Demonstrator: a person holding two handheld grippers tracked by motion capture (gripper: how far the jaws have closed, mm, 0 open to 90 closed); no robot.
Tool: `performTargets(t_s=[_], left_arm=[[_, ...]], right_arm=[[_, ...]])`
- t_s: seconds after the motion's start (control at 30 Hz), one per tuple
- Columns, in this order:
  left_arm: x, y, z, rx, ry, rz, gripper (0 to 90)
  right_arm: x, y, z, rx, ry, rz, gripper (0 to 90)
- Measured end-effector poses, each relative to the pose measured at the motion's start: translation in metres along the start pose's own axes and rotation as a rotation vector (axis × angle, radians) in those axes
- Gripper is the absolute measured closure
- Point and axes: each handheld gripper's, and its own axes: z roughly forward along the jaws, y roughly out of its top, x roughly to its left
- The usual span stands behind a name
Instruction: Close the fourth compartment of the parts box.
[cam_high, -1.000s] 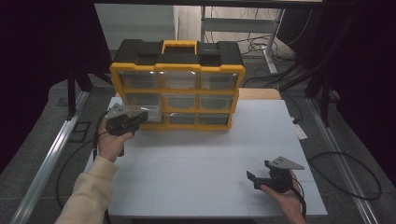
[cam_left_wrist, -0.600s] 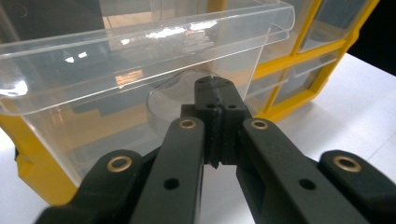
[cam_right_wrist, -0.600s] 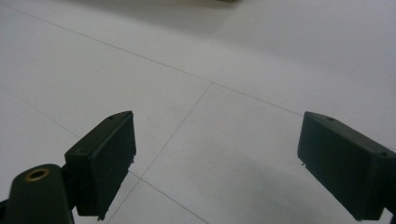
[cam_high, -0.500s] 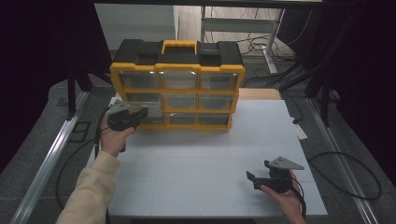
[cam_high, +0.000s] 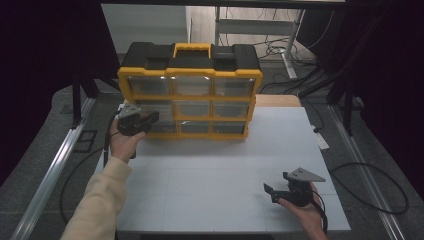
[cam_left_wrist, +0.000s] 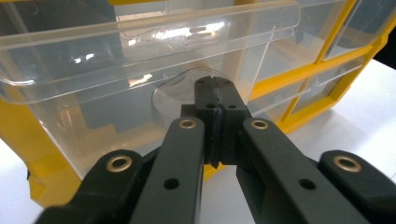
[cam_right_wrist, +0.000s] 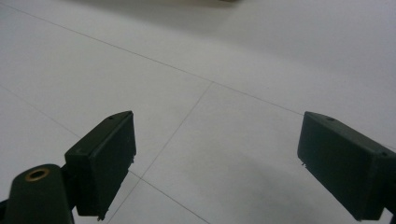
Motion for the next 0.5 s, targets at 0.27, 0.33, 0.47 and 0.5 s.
performTargets(t_s=[0.27, 0.33, 0.47, 0.5], left_arm=[[0.0058, 0.0031, 0.0043, -0.004, 0.021, -0.005, 88.3], [0.0072, 0.0035, 0.0048, -0.008, 0.028, -0.01, 88.3], [0.0093, 0.0043, 0.0061, -0.014, 0.036, -0.014, 88.3], [0.0096, 0.0044, 0.0066, -0.015, 0.036, -0.015, 88.3]], right_arm=[[0.0002, -0.0003, 0.0002, -0.001, -0.003, 0.0, 12.1], [0.0005, -0.0002, 0.0002, 0.003, -0.006, -0.007, 12.1], [0.0007, 0.0, 0.0005, 0.003, -0.004, -0.005, 12.1], [0.0007, 0.0, 0.0005, 0.003, -0.003, -0.005, 12.1]])
